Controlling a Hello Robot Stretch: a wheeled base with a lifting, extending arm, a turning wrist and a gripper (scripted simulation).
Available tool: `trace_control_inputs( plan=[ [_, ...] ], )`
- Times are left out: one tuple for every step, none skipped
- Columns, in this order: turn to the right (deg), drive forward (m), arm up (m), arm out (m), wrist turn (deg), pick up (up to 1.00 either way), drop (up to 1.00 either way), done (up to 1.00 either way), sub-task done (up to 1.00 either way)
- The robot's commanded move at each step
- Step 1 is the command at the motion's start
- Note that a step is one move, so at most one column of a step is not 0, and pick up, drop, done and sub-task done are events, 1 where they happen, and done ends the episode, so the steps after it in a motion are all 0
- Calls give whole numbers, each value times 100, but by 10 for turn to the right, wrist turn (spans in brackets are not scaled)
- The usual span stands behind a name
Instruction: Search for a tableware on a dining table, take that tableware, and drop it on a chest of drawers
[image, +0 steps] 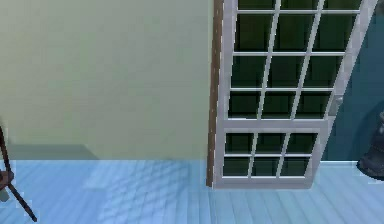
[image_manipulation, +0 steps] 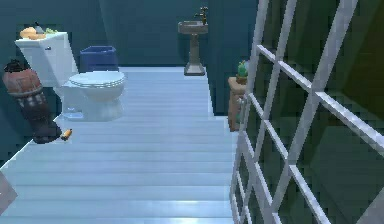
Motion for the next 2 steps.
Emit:
trace_control_inputs(
  plan=[
    [0, 30, 0, 0, 0, 0, 0, 0, 0],
    [-450, 0, 0, 0, 0, 0, 0, 0, 0]
  ],
)
